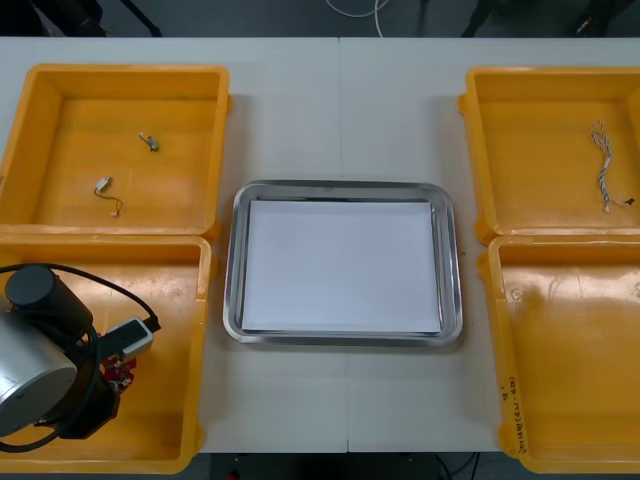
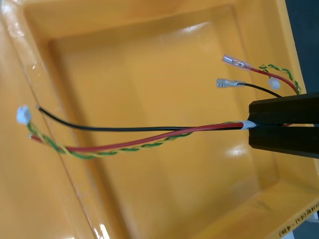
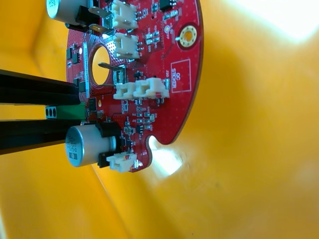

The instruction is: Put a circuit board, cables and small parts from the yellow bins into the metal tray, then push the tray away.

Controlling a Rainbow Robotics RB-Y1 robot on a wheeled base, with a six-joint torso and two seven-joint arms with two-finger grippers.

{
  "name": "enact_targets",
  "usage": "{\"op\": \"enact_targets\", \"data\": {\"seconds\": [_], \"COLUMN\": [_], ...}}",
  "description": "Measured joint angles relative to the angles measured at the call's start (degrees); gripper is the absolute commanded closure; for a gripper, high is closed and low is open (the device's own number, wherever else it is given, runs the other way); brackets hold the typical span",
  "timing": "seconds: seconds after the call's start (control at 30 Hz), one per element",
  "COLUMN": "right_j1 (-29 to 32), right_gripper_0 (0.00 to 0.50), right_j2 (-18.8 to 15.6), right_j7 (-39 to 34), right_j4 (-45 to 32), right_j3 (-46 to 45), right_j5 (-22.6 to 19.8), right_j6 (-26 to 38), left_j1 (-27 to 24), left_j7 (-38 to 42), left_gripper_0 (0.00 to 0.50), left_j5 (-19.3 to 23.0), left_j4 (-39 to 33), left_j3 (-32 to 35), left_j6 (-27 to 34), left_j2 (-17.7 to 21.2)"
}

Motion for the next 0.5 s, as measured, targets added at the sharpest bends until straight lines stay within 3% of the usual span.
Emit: {"op": "enact_targets", "data": {"seconds": [0.23, 0.5], "right_j1": [-4.66, -10.87], "right_gripper_0": [0.500, 0.500], "right_j2": [-2.49, -4.50], "right_j7": [0.53, 5.29], "right_j4": [-0.06, -0.48], "right_j3": [1.90, 9.68], "right_j5": [-3.11, -4.84], "right_j6": [0.04, 0.06], "left_j1": [-3.31, -8.00], "left_j7": [0.00, 0.00], "left_gripper_0": [0.500, 0.500], "left_j5": [2.99, 4.50], "left_j4": [-1.64, -4.03], "left_j3": [5.08, 9.94], "left_j6": [5.37, 5.76], "left_j2": [-1.38, -4.08]}}
